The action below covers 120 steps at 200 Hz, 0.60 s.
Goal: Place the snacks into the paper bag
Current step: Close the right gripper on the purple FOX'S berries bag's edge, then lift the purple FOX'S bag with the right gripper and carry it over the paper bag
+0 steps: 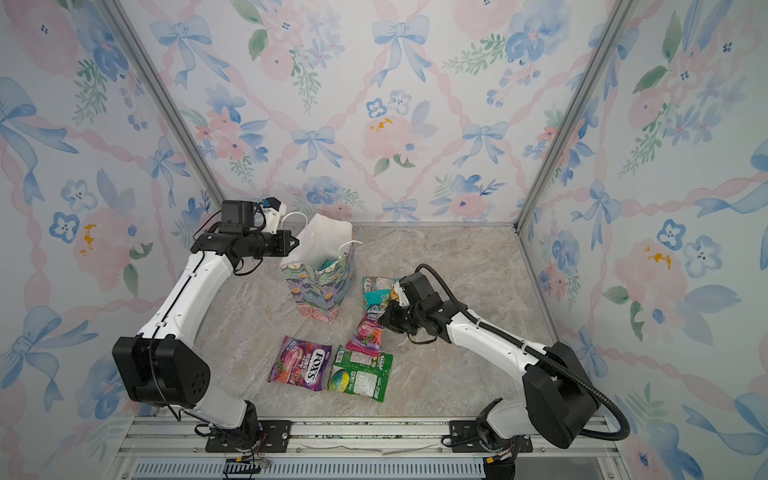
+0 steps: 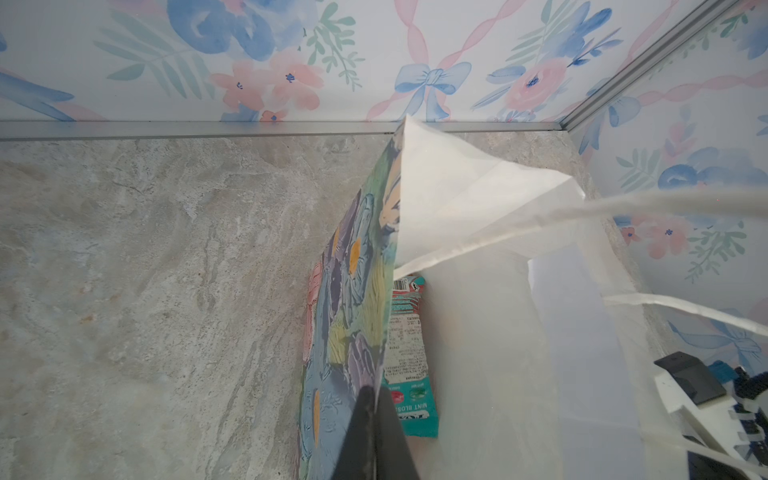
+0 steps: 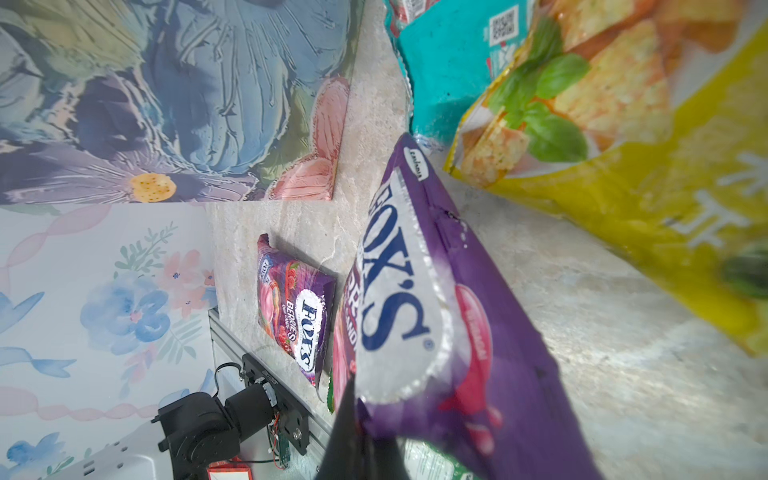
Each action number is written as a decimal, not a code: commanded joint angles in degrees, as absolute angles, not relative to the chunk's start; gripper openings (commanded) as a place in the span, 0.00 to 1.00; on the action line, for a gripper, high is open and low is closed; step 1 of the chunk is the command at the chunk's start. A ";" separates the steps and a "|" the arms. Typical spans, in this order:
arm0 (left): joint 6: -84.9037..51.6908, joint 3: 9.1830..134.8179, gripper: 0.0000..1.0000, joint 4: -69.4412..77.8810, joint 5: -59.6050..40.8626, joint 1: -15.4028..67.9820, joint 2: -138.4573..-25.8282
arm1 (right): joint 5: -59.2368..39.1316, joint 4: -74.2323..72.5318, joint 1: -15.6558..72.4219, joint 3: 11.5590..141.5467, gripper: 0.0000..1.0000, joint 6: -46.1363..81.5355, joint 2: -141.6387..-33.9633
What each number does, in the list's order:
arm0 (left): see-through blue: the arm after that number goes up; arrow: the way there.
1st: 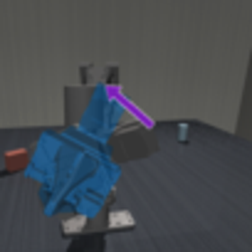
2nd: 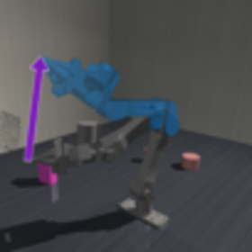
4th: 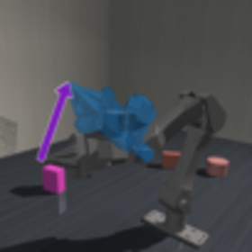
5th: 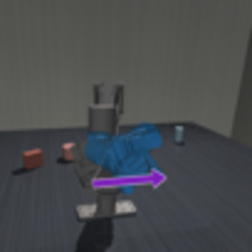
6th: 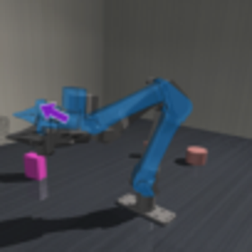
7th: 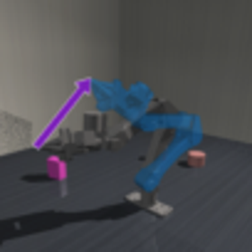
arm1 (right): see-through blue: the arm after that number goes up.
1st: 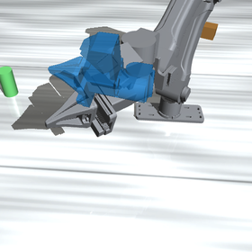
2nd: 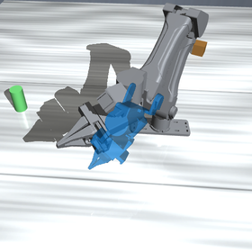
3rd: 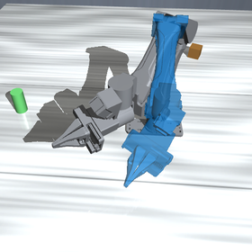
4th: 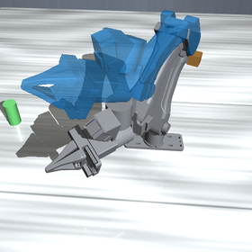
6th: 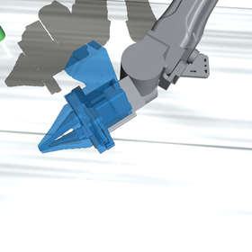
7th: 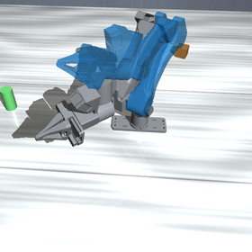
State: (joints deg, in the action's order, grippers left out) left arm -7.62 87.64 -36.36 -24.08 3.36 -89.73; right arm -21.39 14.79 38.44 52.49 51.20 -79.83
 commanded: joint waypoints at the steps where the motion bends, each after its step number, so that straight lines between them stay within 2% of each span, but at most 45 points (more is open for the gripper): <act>1: -7.52 87.06 0.00 -36.91 -24.35 3.59 -88.68 | -20.29 17.41 39.13 56.42 0.00 48.08 -77.20; 47: -7.56 87.03 0.00 -36.93 -24.43 3.60 -88.67 | -18.20 21.00 37.39 61.55 0.00 43.54 -76.20; 120: -7.57 87.02 0.00 -36.96 -24.70 3.61 -88.64 | -15.25 21.97 28.97 74.07 0.00 34.24 -78.95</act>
